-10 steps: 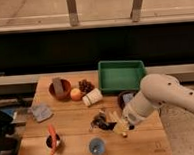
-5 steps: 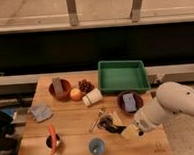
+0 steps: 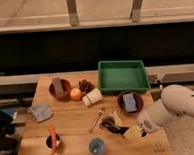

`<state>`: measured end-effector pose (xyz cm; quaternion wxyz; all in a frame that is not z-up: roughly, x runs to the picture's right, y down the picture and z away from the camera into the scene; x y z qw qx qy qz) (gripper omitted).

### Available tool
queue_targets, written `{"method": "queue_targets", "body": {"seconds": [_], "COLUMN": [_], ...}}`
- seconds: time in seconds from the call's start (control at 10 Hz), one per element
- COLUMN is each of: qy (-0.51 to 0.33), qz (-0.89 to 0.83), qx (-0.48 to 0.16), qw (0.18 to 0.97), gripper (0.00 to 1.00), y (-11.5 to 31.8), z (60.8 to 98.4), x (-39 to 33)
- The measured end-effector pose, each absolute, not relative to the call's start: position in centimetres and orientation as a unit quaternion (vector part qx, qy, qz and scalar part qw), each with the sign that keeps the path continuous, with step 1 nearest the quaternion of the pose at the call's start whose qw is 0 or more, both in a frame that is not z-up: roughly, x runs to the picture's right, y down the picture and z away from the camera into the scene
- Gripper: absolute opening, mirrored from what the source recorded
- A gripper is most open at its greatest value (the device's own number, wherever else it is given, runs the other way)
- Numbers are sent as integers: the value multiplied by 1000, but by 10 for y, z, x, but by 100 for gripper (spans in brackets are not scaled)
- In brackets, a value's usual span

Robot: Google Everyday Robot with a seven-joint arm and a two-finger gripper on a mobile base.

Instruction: Place brush in plastic cup

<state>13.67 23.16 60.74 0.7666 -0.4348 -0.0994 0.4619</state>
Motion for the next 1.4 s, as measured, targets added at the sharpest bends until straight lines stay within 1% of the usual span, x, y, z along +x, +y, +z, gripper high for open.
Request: {"method": "queue_targets", "body": {"seconds": [0.6, 1.4], "qy": [-114, -133], "qz": [442, 355], "qx": [-452, -468], "qw": [766, 799], "gripper": [0, 0], "y": [232, 227], "z": [620, 615], "x": [133, 112]}}
